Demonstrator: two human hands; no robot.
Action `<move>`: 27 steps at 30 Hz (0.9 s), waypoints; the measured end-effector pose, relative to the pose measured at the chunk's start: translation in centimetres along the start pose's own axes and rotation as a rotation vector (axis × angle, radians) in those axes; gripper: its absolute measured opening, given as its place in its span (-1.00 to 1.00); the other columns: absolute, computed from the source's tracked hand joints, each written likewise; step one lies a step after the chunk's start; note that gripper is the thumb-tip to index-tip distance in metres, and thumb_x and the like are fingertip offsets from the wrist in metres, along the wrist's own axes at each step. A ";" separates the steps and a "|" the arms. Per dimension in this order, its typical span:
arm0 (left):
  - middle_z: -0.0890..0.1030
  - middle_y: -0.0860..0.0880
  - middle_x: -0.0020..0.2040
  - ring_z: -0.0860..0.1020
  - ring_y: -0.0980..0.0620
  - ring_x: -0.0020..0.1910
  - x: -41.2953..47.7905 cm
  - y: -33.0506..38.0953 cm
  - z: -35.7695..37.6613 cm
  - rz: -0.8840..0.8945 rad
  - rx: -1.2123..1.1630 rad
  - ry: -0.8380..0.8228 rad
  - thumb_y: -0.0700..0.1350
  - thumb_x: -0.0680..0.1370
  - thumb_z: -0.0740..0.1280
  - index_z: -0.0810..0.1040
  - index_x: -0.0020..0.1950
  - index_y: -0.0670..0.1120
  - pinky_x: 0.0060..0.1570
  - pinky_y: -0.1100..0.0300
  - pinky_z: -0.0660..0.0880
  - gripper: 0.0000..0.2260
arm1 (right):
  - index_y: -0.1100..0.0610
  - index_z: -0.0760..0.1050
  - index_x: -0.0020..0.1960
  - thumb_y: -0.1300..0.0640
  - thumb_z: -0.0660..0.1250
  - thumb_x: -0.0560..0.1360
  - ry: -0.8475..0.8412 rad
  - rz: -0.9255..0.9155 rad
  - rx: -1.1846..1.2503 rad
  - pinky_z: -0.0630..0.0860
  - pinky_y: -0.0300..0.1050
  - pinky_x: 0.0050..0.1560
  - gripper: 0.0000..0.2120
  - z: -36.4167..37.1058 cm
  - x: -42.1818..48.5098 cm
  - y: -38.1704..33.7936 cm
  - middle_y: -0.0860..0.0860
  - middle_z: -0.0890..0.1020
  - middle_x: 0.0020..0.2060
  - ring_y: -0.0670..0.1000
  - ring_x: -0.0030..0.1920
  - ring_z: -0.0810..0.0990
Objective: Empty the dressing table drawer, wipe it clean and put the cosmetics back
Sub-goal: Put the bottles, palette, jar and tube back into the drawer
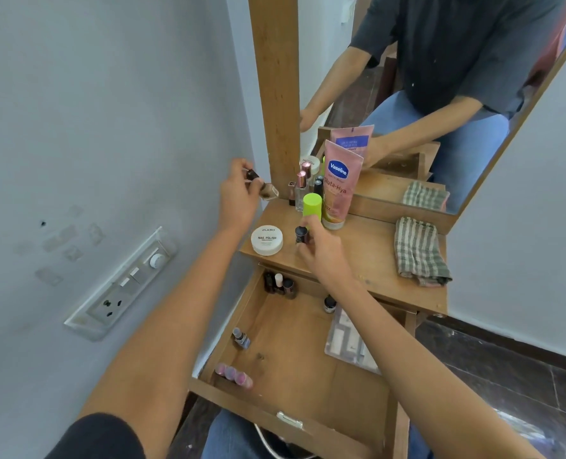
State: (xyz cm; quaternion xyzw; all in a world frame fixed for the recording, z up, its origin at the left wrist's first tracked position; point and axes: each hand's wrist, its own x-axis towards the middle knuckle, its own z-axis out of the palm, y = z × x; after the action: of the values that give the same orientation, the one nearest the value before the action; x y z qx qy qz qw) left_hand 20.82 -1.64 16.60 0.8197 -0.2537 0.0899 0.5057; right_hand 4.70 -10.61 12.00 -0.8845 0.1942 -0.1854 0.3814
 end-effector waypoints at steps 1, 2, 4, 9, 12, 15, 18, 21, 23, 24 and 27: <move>0.54 -0.03 -0.11 0.56 0.04 -0.17 -0.6 0.3 -1.0 -0.001 -0.025 0.021 -0.26 0.54 0.28 0.40 0.15 -0.18 -0.15 0.36 0.46 -0.80 | 0.04 0.32 0.12 0.26 0.30 0.49 -0.011 0.011 0.016 0.52 -0.09 -0.13 -0.72 -0.2 0.0 0.0 -0.01 0.56 -0.15 0.01 -0.16 0.55; 0.55 -0.03 -0.10 0.56 0.08 -0.17 -1.4 0.6 -1.9 -0.005 -0.047 0.034 -0.24 0.54 0.30 0.41 0.15 -0.16 -0.13 0.36 0.49 -0.80 | 0.02 0.32 0.12 0.25 0.31 0.49 -0.013 0.026 0.032 0.54 -0.07 -0.11 -0.71 -0.4 -0.2 0.1 0.00 0.57 -0.13 0.01 -0.14 0.57; 0.56 -0.03 -0.08 0.60 0.10 -0.16 -3.5 0.8 -3.4 -0.023 -0.105 0.041 -0.22 0.52 0.32 0.42 0.11 -0.07 -0.08 0.22 0.57 -0.80 | 0.04 0.33 0.13 0.26 0.31 0.49 0.012 0.045 0.095 0.56 -0.09 -0.03 -0.71 -0.9 -1.3 0.1 0.00 0.60 -0.12 -0.02 -0.12 0.61; 0.59 0.04 -0.10 0.63 0.14 -0.11 -11.0 0.2 -4.7 -0.092 -0.168 -0.064 -0.20 0.51 0.33 0.41 0.04 0.06 -0.10 0.21 0.59 -0.79 | 0.15 0.35 0.18 0.32 0.30 0.49 0.101 0.039 0.244 0.48 -0.35 -0.04 -0.70 0.1 -7.4 0.7 -0.15 0.55 -0.14 -0.26 -0.17 0.56; 0.59 0.12 -0.16 0.57 0.33 -0.17 -14.7 -0.7 -4.0 -0.134 -0.083 -0.137 -0.24 0.48 0.37 0.46 0.05 -0.03 -0.12 0.43 0.49 -0.79 | 0.20 0.35 0.24 0.34 0.30 0.50 0.100 0.100 0.253 0.40 -0.52 -0.13 -0.66 2.1 -10.0 1.5 -0.06 0.55 -0.07 -0.40 -0.18 0.52; 0.59 0.11 -0.19 0.57 0.23 -0.18 -17.1 -1.8 -2.9 -0.215 -0.035 -0.204 -0.28 0.47 0.38 0.51 0.06 -0.09 -0.11 0.49 0.43 -0.80 | 0.15 0.39 0.24 0.30 0.28 0.51 0.083 0.152 0.205 0.47 -0.29 -0.04 -0.68 3.8 -11.1 2.5 -0.03 0.58 -0.04 -0.22 -0.13 0.56; 0.62 -0.01 -0.18 0.58 0.06 -0.17 -18.2 -2.6 -1.9 -0.283 0.018 -0.242 -0.30 0.49 0.35 0.52 0.01 -0.07 -0.17 0.43 0.42 -0.83 | 0.06 0.41 0.17 0.29 0.25 0.50 0.060 0.195 0.166 0.53 -0.07 -0.01 -0.72 5.2 -10.8 3.3 -0.02 0.60 -0.07 -0.03 -0.07 0.57; 0.61 -0.07 -0.12 0.55 0.04 -0.15 -18.7 -3.0 -0.9 -0.328 0.128 -0.190 -0.29 0.51 0.32 0.54 0.06 -0.09 -0.17 0.28 0.40 -0.82 | 0.06 0.40 0.12 0.34 0.22 0.49 0.044 0.208 0.128 0.49 -0.07 -0.07 -0.73 6.2 -10.1 3.4 0.02 0.58 -0.10 0.02 -0.08 0.55; 0.62 -0.08 -0.09 0.50 0.13 -0.18 -18.8 -2.9 -0.3 -0.358 0.186 -0.152 -0.29 0.54 0.28 0.55 0.12 -0.11 -0.24 0.35 0.35 -0.81 | 0.10 0.41 0.11 0.35 0.22 0.48 0.045 0.217 0.084 0.42 -0.10 -0.08 -0.74 6.8 -9.4 3.5 0.06 0.57 -0.06 0.05 -0.05 0.52; 0.62 -0.08 -0.08 0.49 0.14 -0.18 -18.8 -2.7 0.0 -0.373 0.201 -0.139 -0.29 0.55 0.26 0.54 0.14 -0.12 -0.26 0.37 0.34 -0.80 | 0.13 0.41 0.12 0.36 0.22 0.48 0.044 0.228 0.060 0.40 -0.11 -0.08 -0.74 7.1 -9.1 3.6 0.08 0.56 -0.04 0.06 -0.03 0.51; 0.62 -0.10 -0.01 0.58 0.04 -0.05 -18.7 -2.5 0.9 -0.406 0.251 -0.126 -0.31 0.56 0.23 0.54 0.18 -0.15 -0.18 0.29 0.39 -0.77 | 0.14 0.42 0.18 0.36 0.19 0.49 0.030 0.272 -0.030 0.38 -0.10 -0.10 -0.70 7.9 -8.3 3.8 0.13 0.54 0.05 0.13 0.03 0.51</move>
State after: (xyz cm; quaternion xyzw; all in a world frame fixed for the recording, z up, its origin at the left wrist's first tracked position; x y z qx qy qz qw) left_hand 6.00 4.53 6.71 0.9142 -0.1016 -0.0340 0.3907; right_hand 0.59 -4.19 2.58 -0.8527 0.3210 -0.1422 0.3868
